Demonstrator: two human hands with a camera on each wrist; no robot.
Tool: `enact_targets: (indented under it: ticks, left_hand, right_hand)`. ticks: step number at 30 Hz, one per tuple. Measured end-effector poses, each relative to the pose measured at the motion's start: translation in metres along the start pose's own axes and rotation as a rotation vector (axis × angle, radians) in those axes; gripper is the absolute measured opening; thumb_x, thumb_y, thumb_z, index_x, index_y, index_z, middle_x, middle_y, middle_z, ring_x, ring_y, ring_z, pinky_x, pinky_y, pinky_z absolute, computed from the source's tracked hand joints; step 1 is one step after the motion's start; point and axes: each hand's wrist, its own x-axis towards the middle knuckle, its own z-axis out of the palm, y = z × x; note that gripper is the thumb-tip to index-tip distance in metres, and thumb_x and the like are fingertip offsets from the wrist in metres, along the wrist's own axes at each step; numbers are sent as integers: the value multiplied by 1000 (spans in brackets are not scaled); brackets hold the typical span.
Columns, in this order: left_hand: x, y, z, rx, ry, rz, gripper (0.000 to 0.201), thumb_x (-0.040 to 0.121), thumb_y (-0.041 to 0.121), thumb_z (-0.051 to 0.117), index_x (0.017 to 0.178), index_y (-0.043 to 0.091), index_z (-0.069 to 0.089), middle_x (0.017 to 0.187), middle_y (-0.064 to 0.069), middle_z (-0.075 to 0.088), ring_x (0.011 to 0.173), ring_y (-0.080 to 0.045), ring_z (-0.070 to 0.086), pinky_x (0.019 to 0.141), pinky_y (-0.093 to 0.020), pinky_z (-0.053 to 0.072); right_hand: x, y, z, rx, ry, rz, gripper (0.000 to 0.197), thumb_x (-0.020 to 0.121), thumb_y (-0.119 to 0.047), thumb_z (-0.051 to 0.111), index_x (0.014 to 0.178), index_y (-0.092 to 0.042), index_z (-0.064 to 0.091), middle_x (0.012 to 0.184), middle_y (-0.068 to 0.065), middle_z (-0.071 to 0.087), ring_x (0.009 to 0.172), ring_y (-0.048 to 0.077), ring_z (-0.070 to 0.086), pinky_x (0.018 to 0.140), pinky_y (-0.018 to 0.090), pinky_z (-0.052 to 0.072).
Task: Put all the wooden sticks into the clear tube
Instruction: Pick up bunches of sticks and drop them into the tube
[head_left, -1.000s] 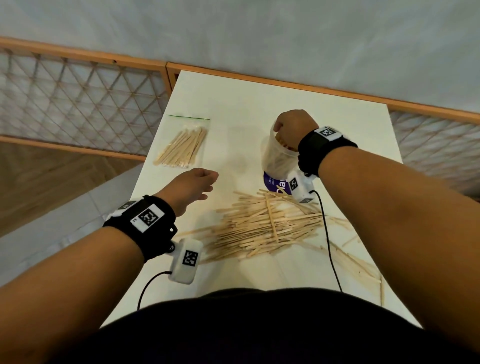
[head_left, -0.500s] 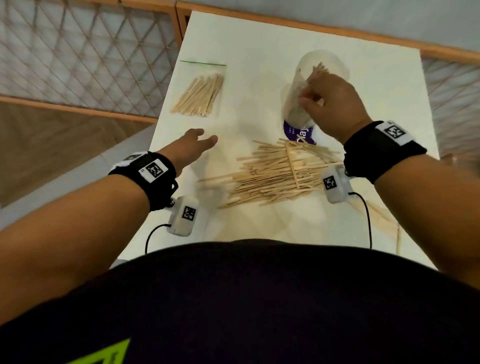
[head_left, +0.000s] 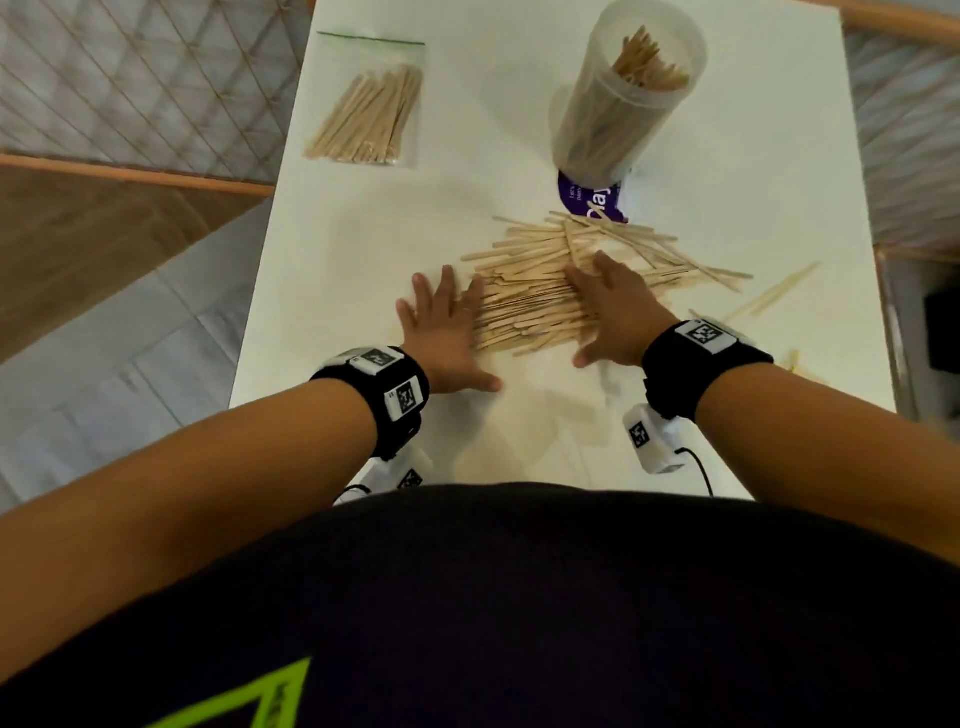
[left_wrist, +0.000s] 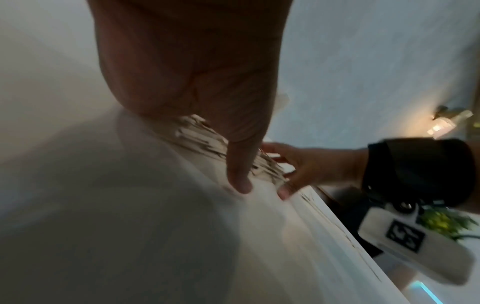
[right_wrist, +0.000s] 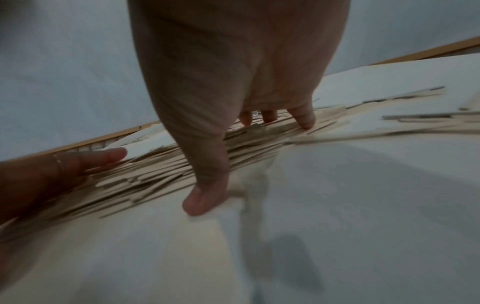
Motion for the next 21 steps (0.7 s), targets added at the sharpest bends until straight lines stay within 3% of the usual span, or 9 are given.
enact_targets:
  ticks: [2,4,6,7,10,13,16,21]
  left_hand:
    - [8,6,6,15,91,9,123,65,62,74,153,23,-3,159,-13,-11,142,-42,-18,112,-58,-6]
    - [14,10,6,26,219,53,106,67,55,74,151,19,19,155,-15,19,141,-40,12,114,-51,14]
    - [16,13,2,44,334,101,79,74,44,72,142,16,40,138,-13,44,125,-36,38,103,-42,34]
    - [17,14,-2,65,357,112,66,80,40,68,137,17,47,129,-13,50,118,-35,44,96,-41,39]
    - [17,17,-14,129,342,132,38,89,35,60,123,19,61,113,-10,56,108,-33,50,85,-40,45]
    - [19,18,-26,211,310,162,27,93,31,53,114,21,67,105,-9,58,103,-33,54,79,-38,47]
    - [20,20,-35,240,258,156,27,94,26,48,109,19,69,103,-9,56,96,-33,57,78,-38,48]
    - [17,27,-45,183,225,141,29,94,18,47,115,12,66,111,-12,53,95,-35,58,83,-37,47]
  right_hand:
    - [1,-1,1,32,69,-19,105,68,-31,83,151,-32,17,157,13,13,141,39,18,113,54,26]
    - [1,0,-1,7,150,-48,84,76,-25,76,147,-28,31,146,14,35,130,38,35,105,51,36]
    - [-2,1,-4,-80,202,-50,67,82,-24,69,142,-27,38,133,10,46,122,35,43,97,49,41]
    - [-3,2,-5,-120,224,-44,60,85,-22,64,140,-27,41,129,9,49,120,33,45,95,48,39]
    - [-6,7,-6,-187,275,-32,45,93,-13,44,136,-25,46,124,8,54,117,32,47,94,45,35]
    - [-5,17,-8,-229,291,-38,42,93,-12,42,132,-26,50,122,6,58,114,32,50,93,44,34]
    - [-4,26,-13,-181,270,-101,39,93,-10,44,129,-22,54,117,9,59,109,34,54,90,43,41]
    - [-9,38,-21,-34,277,-181,41,91,-2,47,128,-18,54,116,10,56,108,34,55,86,42,47]
